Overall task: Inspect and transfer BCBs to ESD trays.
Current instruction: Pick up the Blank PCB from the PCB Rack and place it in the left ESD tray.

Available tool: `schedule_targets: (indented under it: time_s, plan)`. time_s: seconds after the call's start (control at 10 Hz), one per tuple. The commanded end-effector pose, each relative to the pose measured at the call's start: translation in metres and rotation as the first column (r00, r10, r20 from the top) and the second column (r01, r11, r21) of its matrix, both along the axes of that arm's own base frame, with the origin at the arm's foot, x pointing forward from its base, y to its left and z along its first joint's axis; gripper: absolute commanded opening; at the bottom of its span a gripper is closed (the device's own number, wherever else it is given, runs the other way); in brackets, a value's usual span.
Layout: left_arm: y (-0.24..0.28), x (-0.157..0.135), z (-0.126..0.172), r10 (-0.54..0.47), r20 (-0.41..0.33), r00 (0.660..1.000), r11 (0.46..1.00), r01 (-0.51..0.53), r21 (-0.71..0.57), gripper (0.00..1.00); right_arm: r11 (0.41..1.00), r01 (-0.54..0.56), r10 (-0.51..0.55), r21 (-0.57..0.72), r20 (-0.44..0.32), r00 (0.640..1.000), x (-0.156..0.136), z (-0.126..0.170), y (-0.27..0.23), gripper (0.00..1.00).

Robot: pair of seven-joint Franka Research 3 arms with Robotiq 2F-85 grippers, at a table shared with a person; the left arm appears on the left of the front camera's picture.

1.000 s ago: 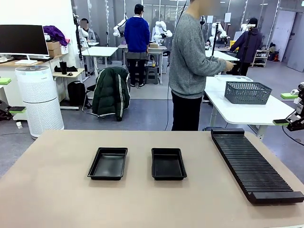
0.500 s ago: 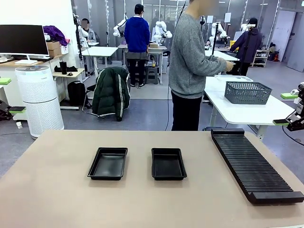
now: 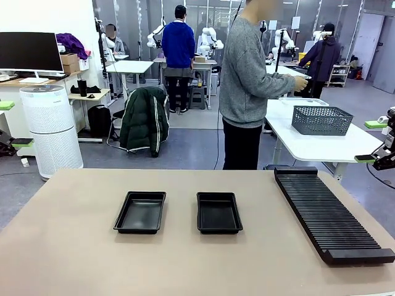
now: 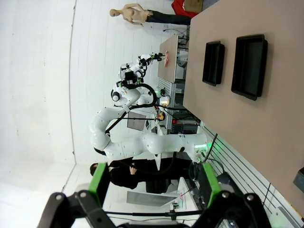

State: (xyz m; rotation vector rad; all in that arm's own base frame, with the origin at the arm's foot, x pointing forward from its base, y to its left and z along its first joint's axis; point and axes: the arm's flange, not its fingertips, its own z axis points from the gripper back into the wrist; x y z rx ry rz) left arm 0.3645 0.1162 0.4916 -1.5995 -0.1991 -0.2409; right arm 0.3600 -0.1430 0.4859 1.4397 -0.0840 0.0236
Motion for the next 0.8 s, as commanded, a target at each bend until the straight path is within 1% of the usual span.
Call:
schedule_targets:
  time_s: [0.0,0.7]
  plan:
    - [-0.0006,-0.0019,0.0004,0.009,-0.011,1.000,1.000,-0.009,0.001,1.00,1.000,-0.001,0.001,-0.004,-0.015,1.000,-0.0007,0.0003,0.0002,1.00]
    - [-0.0006,-0.0019,0.0004,0.009,-0.011,1.000,1.000,-0.009,0.001,1.00,1.000,-0.001,0.001,-0.004,-0.015,1.000,-0.0007,0.0003,0.0002,1.00]
